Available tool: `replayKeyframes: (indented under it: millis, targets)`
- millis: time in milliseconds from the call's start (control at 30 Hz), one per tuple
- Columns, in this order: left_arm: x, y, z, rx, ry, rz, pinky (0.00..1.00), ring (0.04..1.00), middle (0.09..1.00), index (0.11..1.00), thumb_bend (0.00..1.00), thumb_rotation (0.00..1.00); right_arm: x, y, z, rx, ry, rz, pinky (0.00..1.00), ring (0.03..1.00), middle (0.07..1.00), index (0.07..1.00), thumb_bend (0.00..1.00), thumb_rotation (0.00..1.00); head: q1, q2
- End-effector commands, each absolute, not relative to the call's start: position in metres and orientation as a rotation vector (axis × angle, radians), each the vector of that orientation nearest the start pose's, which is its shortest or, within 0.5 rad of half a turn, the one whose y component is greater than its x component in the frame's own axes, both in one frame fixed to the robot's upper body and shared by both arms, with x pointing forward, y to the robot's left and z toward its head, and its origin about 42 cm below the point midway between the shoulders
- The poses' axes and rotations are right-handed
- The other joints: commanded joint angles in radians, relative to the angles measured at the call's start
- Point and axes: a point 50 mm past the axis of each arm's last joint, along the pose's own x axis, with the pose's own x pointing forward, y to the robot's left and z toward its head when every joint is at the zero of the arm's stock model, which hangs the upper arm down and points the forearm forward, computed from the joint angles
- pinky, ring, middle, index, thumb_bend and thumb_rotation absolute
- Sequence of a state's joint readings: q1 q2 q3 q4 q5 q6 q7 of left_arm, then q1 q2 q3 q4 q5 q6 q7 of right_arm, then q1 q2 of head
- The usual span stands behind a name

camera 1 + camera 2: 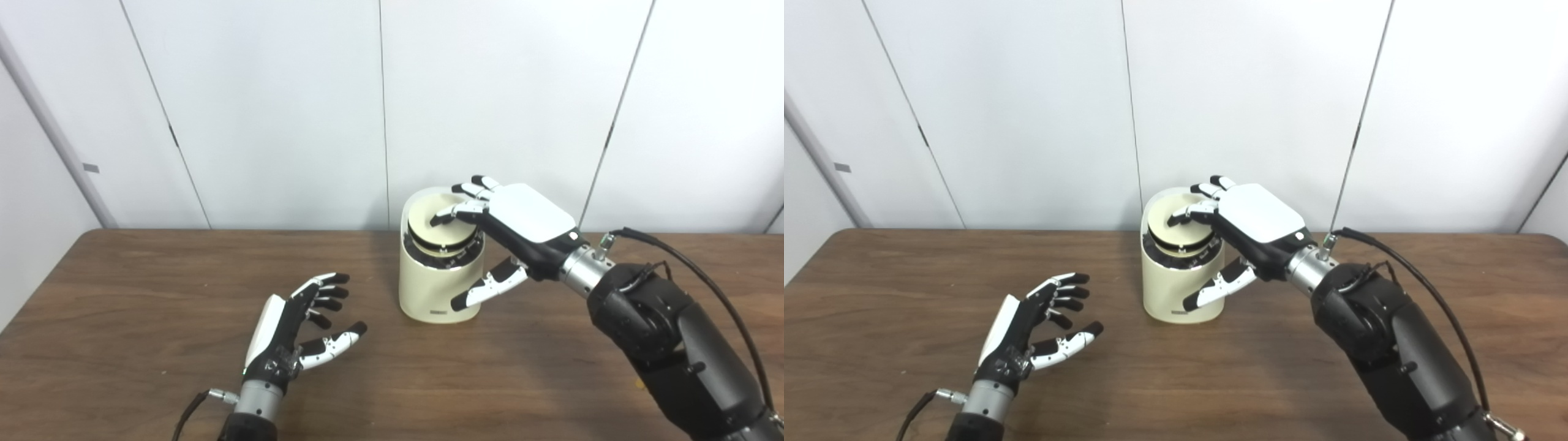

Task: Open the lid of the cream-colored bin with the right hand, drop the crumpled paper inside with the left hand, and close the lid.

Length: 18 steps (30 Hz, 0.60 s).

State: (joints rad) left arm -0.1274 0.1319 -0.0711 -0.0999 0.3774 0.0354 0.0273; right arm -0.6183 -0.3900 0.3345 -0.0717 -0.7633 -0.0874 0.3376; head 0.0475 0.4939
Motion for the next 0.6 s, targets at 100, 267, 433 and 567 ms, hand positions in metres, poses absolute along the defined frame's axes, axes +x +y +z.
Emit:
replayKeyframes:
  millis: [100, 267, 433, 567]
  targets:
    - [0.323, 0.218, 0.176, 0.499, -0.276, -0.011, 0.55, 0.675, 0.724, 0.782, 0.63, 0.2, 0.409, -0.175, 0.309, -1.348, -0.672, 0.475, 1.0, 0.946, 0.763, 0.773, 0.81, 0.52, 0.002, 0.005]
    - [0.323, 0.218, 0.176, 0.5, -0.281, -0.01, 0.55, 0.677, 0.723, 0.78, 0.62, 0.19, 0.408, -0.175, 0.306, -1.348, -0.667, 0.487, 1.0, 0.933, 0.756, 0.769, 0.81, 0.53, 0.003, 0.006]
    - [0.322, 0.218, 0.176, 0.494, -0.274, -0.01, 0.55, 0.678, 0.723, 0.781, 0.62, 0.18, 0.406, -0.175, 0.302, -1.342, -0.668, 0.494, 1.0, 0.932, 0.755, 0.765, 0.81, 0.5, 0.007, 0.014]
    - [0.322, 0.217, 0.176, 0.496, -0.277, -0.01, 0.56, 0.684, 0.723, 0.779, 0.62, 0.19, 0.405, -0.174, 0.298, -1.336, -0.67, 0.5, 1.0, 0.919, 0.746, 0.758, 0.82, 0.45, 0.007, 0.014]
